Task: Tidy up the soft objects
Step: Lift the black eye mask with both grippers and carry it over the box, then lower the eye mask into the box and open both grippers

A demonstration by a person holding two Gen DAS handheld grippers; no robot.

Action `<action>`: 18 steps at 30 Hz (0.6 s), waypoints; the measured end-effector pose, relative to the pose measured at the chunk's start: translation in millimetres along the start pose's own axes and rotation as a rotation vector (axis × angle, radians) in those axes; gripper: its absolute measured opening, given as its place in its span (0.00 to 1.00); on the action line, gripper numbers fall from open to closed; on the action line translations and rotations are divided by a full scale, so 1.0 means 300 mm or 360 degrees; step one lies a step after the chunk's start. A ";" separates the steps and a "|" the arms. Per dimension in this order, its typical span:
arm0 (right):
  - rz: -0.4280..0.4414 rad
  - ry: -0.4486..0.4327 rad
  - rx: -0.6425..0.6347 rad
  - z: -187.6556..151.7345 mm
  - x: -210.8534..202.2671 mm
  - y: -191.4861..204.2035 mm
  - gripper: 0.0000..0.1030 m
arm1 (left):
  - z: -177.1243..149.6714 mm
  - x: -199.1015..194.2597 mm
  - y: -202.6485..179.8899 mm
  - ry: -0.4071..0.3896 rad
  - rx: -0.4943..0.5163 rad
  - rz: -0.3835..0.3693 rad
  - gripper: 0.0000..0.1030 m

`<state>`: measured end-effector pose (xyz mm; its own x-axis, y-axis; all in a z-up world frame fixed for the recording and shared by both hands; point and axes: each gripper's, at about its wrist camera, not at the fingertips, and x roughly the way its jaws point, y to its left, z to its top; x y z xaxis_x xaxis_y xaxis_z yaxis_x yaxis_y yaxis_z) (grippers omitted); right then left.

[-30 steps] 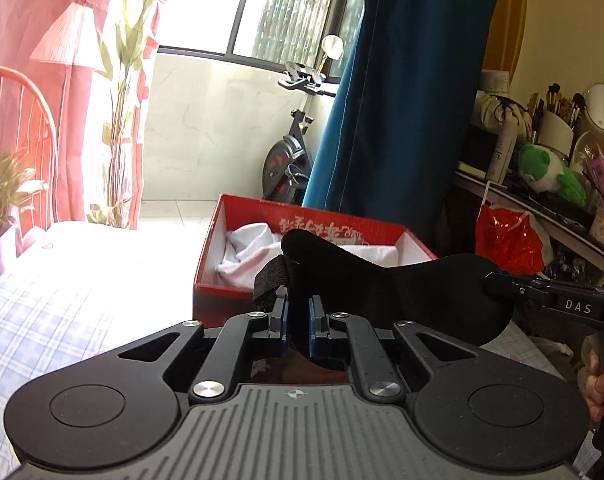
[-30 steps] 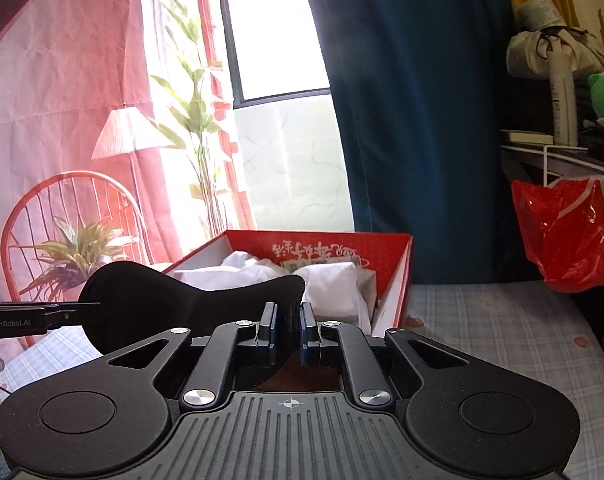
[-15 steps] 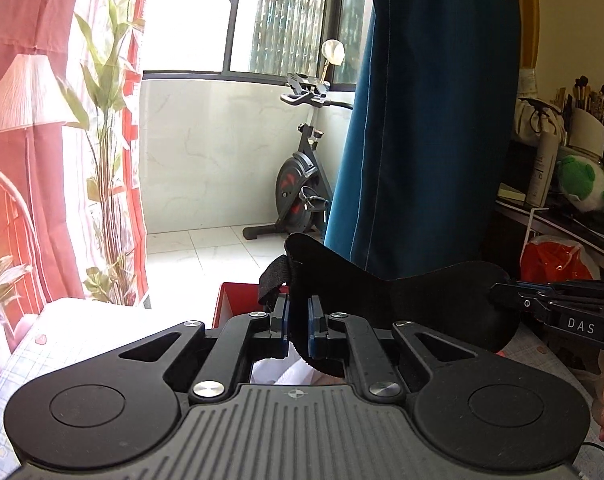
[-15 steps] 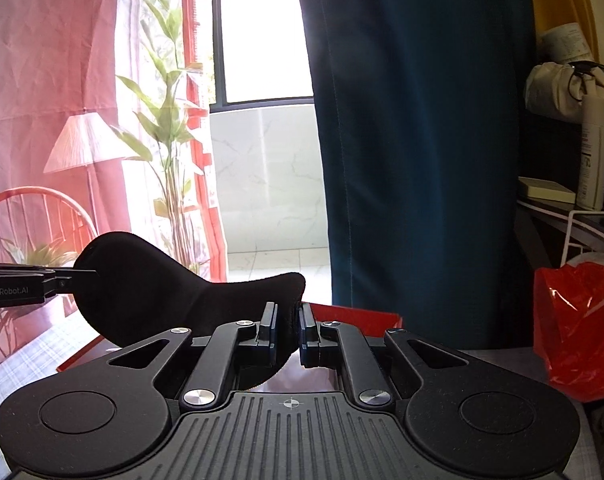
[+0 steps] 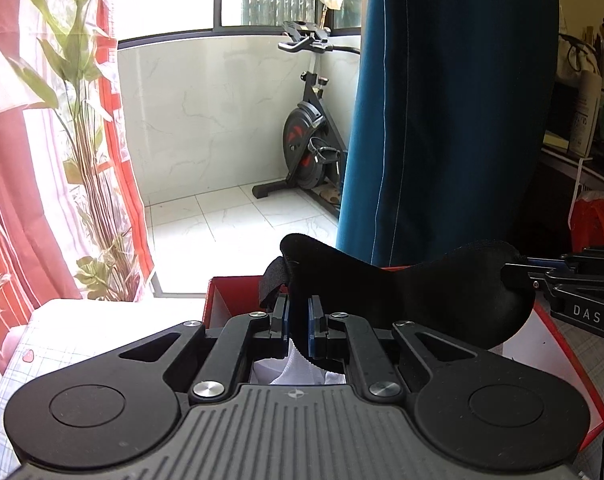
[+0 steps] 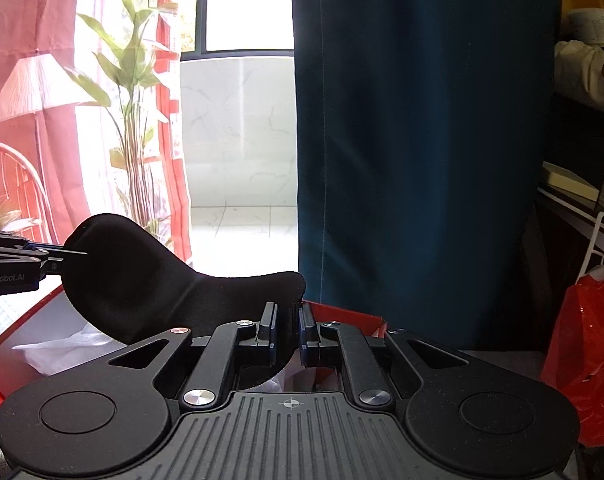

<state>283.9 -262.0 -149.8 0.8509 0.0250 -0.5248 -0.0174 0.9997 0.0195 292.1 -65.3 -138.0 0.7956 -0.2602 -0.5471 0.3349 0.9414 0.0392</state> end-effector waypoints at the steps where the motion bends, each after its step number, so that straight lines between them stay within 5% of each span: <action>1: -0.0003 0.0020 -0.0001 -0.002 0.011 0.001 0.09 | 0.001 0.012 -0.001 0.0022 0.0002 0.0000 0.09; 15: -0.0064 0.0245 -0.0030 -0.048 0.103 0.022 0.12 | -0.007 0.077 0.004 0.0218 0.0053 0.0019 0.11; 18: -0.0085 0.0246 -0.0024 -0.049 0.096 0.014 0.17 | -0.003 0.069 0.011 0.0198 0.0051 0.0028 0.18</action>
<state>300.5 -256.9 -177.3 0.7597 -0.0286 -0.6496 0.0171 0.9996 -0.0240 309.0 -67.3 -150.0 0.7334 -0.2131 -0.6455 0.3391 0.9377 0.0756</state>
